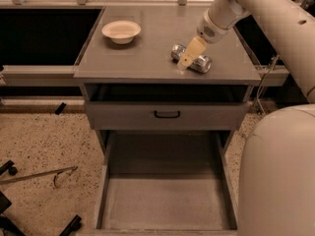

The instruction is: Place redbull can into middle drawer

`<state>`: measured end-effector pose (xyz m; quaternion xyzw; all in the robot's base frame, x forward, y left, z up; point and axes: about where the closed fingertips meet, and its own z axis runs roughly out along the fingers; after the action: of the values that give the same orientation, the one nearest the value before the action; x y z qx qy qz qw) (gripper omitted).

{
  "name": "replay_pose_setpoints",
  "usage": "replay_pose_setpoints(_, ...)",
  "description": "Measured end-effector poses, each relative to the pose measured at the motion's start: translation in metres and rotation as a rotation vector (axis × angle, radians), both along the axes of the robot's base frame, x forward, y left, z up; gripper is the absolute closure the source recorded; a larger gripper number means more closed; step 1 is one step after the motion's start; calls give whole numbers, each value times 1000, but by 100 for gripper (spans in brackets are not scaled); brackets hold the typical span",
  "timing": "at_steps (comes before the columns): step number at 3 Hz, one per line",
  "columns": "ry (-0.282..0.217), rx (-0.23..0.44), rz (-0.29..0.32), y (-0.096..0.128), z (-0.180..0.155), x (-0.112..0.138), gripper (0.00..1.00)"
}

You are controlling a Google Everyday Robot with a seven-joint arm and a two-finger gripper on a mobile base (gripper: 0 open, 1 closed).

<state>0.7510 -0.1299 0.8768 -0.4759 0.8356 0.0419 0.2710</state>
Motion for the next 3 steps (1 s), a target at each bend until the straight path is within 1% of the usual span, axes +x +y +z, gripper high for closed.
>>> replay_pose_setpoints(1,29,17,-55,-17,-16,7,0)
replay_pose_setpoints(2,58,32,-87,-29,-30,9,0)
replay_pose_setpoints(3,97,50,-83,-32,-47,6,19)
